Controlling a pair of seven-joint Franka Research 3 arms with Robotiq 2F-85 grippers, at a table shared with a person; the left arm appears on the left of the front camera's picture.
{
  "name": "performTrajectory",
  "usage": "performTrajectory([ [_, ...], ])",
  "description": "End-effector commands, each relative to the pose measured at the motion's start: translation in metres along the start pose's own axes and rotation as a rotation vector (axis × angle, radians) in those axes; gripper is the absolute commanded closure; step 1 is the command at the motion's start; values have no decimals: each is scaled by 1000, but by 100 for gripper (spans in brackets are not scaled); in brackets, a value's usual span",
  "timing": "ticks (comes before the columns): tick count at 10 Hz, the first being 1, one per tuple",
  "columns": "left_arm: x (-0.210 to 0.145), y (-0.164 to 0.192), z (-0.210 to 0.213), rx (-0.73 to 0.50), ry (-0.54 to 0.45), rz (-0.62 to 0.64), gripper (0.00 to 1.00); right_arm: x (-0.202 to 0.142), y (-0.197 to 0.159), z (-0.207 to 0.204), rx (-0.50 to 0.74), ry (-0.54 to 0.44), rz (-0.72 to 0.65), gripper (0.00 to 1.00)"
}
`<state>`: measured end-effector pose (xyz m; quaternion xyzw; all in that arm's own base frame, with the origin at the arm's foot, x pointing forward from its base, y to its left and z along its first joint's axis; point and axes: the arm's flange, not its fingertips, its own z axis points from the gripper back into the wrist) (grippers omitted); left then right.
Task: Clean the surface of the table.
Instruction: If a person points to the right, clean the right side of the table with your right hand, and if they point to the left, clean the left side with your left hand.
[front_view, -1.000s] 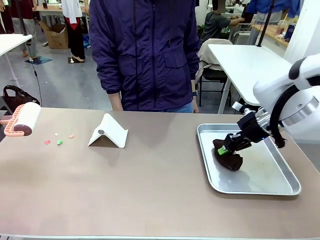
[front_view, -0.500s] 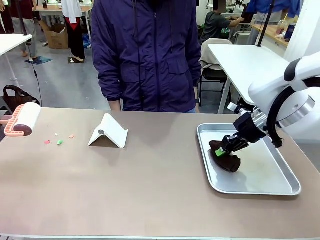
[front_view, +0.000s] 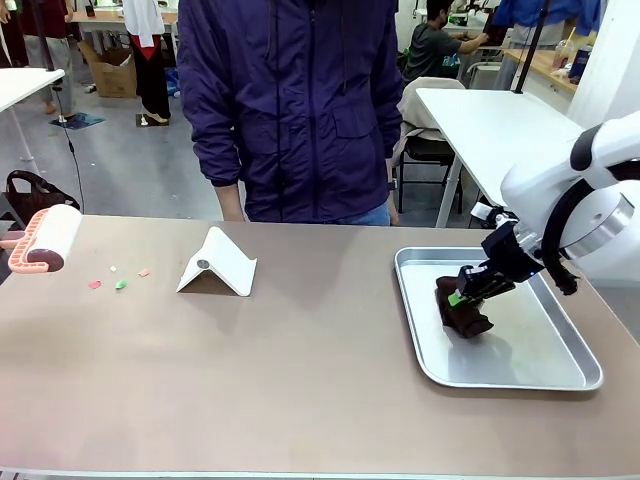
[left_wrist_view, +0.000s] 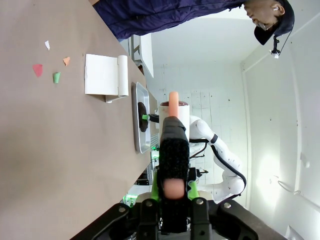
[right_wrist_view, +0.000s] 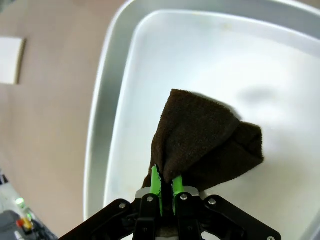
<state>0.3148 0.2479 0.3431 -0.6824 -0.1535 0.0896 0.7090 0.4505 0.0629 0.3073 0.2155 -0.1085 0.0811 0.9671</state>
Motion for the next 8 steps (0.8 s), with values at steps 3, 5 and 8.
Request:
performTrajectory([
  [3, -4, -3, 0, -2, 5, -3, 100, -9, -70, 11, -84, -14, -197, 90],
  [5, -4, -3, 0, -2, 5, -3, 100, -20, -100, 22, -59, -36, -279, 90],
  [8, -4, -3, 0, -2, 5, -3, 100, -39, -130, 35, 1, -63, -331, 90],
])
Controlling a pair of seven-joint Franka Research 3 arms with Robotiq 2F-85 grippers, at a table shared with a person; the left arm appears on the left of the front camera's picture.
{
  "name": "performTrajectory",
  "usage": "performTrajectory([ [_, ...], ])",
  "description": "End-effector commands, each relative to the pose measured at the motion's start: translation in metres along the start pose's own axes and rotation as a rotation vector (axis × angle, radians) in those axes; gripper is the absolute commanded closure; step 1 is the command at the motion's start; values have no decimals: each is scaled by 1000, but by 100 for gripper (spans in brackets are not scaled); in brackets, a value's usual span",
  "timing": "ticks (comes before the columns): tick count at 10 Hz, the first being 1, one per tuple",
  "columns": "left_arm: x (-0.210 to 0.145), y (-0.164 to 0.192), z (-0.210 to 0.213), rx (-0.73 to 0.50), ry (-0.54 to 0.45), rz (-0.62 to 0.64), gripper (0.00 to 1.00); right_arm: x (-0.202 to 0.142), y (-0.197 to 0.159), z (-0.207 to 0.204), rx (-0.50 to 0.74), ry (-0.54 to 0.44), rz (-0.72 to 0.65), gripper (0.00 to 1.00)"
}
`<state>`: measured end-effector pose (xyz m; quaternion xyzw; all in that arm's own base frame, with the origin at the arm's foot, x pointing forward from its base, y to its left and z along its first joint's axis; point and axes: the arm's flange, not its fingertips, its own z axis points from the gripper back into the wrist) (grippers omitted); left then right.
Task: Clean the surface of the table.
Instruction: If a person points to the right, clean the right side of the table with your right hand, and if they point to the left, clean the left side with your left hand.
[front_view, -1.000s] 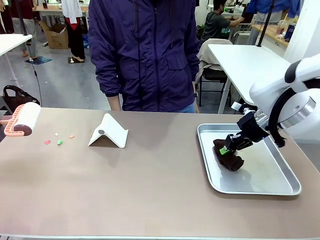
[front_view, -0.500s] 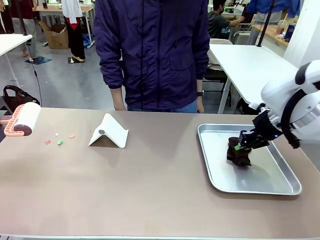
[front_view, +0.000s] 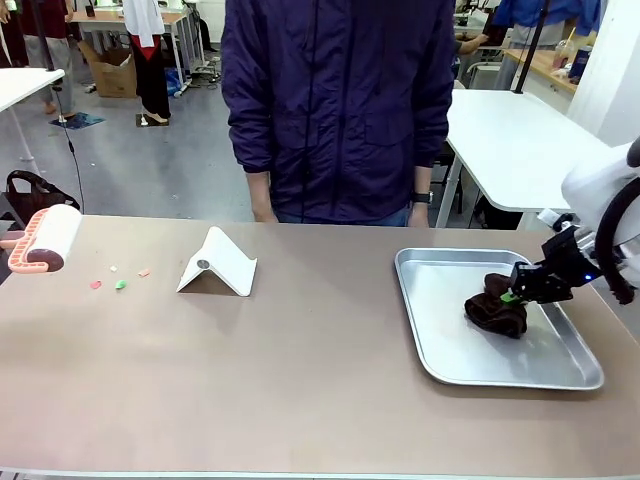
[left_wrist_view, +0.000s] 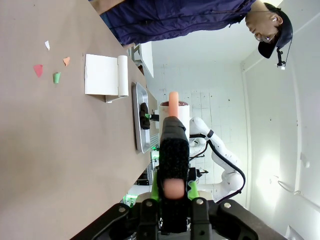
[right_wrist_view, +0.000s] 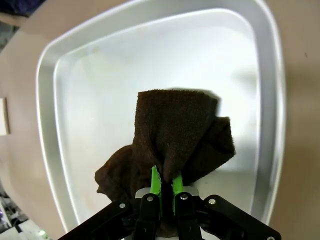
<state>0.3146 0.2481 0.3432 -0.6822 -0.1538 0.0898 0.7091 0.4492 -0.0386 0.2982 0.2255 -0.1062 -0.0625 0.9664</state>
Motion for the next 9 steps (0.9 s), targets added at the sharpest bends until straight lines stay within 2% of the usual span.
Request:
performTrajectory([
  [1, -4, -2, -1, -2, 5, -2, 100, -13, -42, 1, 22, -6, -50, 90],
  [3, -4, -2, -1, -2, 5, -2, 100, -15, -45, 4, 126, -9, -29, 90],
  [5, -4, -2, -1, -2, 5, -2, 100, -15, -41, 11, 283, -33, -4, 90],
  [8, -4, -2, -1, -2, 5, -2, 100, -16, -38, 29, 613, -49, -20, 90],
  [9, -4, -2, -1, -2, 5, -2, 100, -18, -37, 35, 628, -50, -41, 90],
])
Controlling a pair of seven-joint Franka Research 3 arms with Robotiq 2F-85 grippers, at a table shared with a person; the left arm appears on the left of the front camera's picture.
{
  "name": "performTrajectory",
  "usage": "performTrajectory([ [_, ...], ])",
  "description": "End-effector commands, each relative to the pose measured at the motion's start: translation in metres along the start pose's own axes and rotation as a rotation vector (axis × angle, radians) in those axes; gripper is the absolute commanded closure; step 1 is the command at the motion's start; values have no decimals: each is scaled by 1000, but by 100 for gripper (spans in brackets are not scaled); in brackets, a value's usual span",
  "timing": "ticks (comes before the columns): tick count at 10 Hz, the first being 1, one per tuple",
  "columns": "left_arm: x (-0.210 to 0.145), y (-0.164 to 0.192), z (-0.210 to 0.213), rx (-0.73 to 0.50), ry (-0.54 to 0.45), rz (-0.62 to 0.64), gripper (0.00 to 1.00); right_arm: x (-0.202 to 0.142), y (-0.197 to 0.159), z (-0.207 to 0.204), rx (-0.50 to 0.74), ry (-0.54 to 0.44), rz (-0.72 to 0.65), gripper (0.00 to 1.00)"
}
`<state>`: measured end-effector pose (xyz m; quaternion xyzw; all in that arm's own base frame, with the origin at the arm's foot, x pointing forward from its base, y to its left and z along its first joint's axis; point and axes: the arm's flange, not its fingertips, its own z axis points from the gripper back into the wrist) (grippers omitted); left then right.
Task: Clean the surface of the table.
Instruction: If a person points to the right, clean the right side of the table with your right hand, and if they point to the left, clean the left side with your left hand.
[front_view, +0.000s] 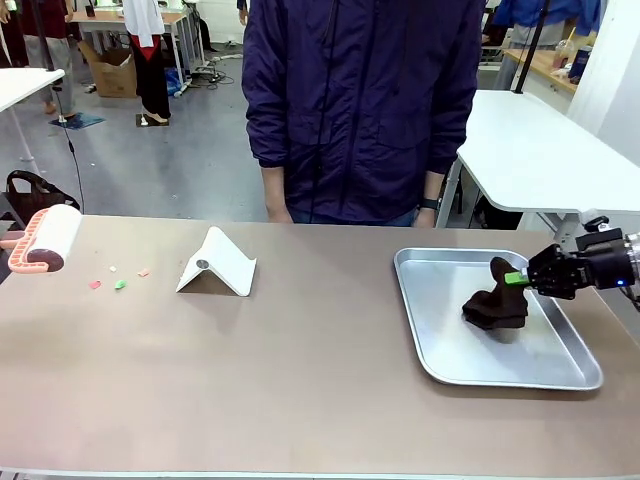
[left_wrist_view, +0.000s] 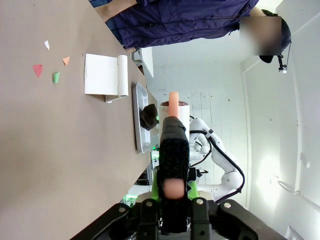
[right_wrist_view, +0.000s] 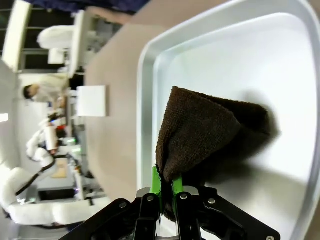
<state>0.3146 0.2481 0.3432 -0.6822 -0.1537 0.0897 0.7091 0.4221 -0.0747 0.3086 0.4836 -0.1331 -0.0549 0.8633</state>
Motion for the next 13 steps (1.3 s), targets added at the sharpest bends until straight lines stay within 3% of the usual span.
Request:
performTrajectory([
  [1, -4, -2, -1, -3, 5, -3, 100, -5, 3, 14, 89, -18, 6, 90],
  [4, -4, -2, -1, -3, 5, -3, 100, -26, 23, 48, 277, -3, 26, 90],
  [6, -4, -2, -1, -3, 5, -3, 100, -41, 30, 72, 397, 67, -59, 90],
  [8, -4, -2, -1, -3, 5, -3, 100, -52, 37, 78, 376, 38, -91, 90],
  [9, -4, -2, -1, -3, 5, -3, 100, -51, 41, 73, 341, 72, -68, 90],
  [13, -4, -2, -1, -3, 5, -3, 100, -48, 28, 73, 388, 41, -58, 90],
])
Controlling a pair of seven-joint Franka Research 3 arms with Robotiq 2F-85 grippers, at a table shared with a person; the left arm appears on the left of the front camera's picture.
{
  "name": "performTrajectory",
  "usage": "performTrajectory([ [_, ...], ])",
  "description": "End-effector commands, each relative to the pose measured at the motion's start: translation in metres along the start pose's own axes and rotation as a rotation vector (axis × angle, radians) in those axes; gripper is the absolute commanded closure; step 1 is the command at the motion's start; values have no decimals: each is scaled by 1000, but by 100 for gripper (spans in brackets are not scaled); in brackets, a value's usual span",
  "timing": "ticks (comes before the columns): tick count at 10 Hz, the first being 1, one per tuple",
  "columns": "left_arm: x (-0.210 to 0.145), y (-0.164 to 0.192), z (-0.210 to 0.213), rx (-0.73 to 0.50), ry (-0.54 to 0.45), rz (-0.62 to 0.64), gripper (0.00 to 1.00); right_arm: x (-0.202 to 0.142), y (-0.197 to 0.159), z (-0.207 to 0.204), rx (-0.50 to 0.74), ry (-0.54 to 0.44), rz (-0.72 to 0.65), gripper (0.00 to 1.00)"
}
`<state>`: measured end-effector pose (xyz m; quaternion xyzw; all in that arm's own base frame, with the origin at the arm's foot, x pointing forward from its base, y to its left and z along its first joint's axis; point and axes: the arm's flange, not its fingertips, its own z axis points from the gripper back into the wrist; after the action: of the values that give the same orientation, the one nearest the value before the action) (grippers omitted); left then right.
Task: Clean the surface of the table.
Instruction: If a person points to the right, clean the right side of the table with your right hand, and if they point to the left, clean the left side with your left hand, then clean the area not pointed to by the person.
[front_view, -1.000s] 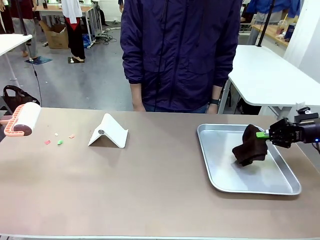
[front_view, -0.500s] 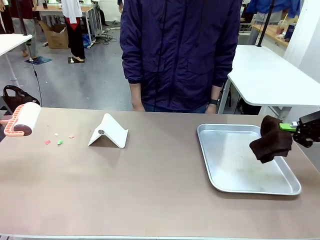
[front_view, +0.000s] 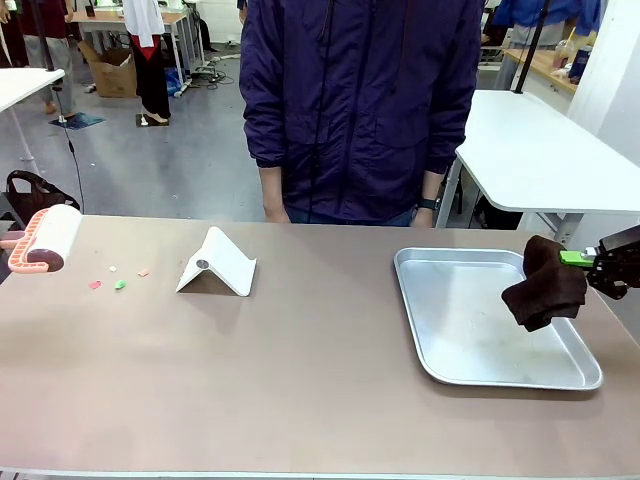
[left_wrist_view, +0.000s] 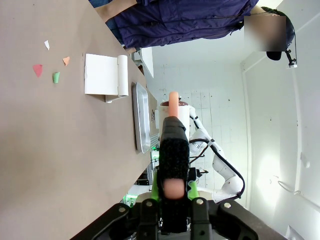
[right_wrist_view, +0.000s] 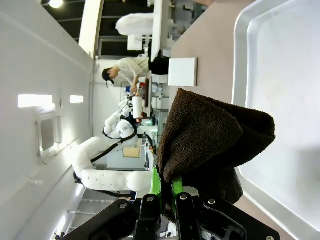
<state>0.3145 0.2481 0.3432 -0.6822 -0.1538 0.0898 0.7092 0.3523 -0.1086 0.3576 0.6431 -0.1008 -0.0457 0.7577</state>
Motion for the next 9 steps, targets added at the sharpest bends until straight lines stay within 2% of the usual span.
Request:
performTrajectory([
  [1, -4, -2, -1, -3, 5, -2, 100, 3, 2, 0, 10, -10, 14, 90],
  [9, -4, -2, -1, -3, 5, -2, 100, 3, 2, 0, 10, -10, 14, 90],
])
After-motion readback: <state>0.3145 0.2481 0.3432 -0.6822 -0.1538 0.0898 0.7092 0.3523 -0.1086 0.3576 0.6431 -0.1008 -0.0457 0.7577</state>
